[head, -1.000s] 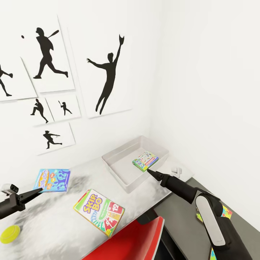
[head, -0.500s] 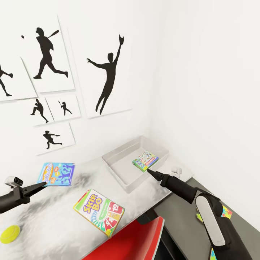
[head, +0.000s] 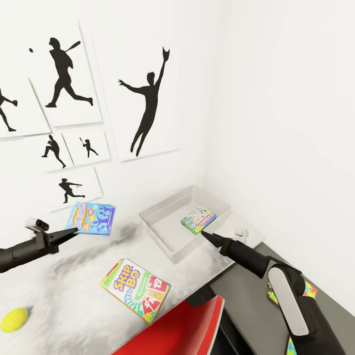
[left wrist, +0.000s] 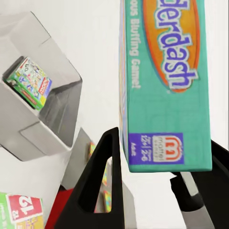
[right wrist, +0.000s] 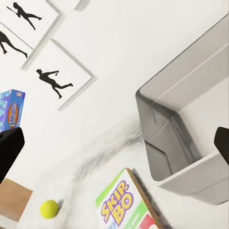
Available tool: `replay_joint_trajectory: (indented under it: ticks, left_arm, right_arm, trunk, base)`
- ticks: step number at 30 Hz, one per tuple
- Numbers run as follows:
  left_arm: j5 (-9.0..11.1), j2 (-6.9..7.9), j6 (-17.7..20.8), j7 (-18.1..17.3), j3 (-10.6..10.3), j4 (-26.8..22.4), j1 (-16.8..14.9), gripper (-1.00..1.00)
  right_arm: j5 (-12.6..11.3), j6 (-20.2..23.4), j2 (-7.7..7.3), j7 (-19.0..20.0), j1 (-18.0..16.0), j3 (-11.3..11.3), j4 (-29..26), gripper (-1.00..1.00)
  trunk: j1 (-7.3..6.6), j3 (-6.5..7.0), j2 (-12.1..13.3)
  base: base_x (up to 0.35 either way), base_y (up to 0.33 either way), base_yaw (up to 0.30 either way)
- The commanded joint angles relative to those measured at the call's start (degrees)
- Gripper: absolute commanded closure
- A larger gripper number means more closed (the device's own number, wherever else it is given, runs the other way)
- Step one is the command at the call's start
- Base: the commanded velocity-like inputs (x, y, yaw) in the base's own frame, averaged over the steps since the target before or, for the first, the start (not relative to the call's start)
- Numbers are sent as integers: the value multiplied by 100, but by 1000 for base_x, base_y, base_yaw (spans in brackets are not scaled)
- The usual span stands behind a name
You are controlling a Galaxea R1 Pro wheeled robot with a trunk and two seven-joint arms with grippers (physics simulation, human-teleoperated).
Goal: Put all the toys in the child's room - the three board games (two on the bed and one on the table), the two jigsaw puzzles on the table, and the tennis ball on the table - inside the toy box on the table in the child's room.
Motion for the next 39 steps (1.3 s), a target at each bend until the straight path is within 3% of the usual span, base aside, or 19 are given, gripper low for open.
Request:
replay_joint_trajectory:
  ticks: [1,5,9,14,21,24,29,35,39]
  left_arm:
    - [-17,-10,67,-26,-56,4,-66,100]
    - [-9,-138,79,-26,-340,30,-459,100]
    - [-13,-339,95,57,-549,54,-890,100]
    - [-6,-482,107,247,-847,69,-1364,100]
    - [-19,-722,118,389,-1077,122,-2008,100]
    - [-22,-787,118,545,-1353,284,-2313,100]
    - [-35,-1069,113,962,-1759,721,-2851,100]
    - [-56,-1431,118,1670,-2114,829,-3173,100]
    - [-85,-1524,118,1966,-2372,842,-3342,100]
  right_arm:
    - [-24,40,-20,25,-5,-8,-2,-100]
    - [-24,24,-124,95,-5,-21,-2,-100]
    - [-30,32,-154,118,-5,-122,-1,-100]
    - [-32,44,-181,131,-5,-163,-1,-100]
    - [-40,50,-235,133,-5,-193,-1,-100]
    - [-47,53,-279,144,-5,-274,-1,-100]
    - [-44,55,-305,416,-5,-431,4,-100]
    - [-41,69,-316,516,-1,-599,7,-100]
    - [-46,85,-397,526,39,-627,7,-100]
  trunk:
    - [1,-9,-8]
    - [1,-9,-8]
    - [1,-9,-8]
    - [1,-9,-8]
    - [1,-14,-8]
    - [1,-23,-8]
    - [1,-53,-8]
    - [1,-103,-8]
    - [1,-139,-8]
  base:
    - [0,0,0]
    - [0,0,0]
    - [0,0,0]
    - [0,0,0]
    - [0,0,0]
    - [0,0,0]
    - [0,0,0]
    - [0,0,0]
    - [0,0,0]
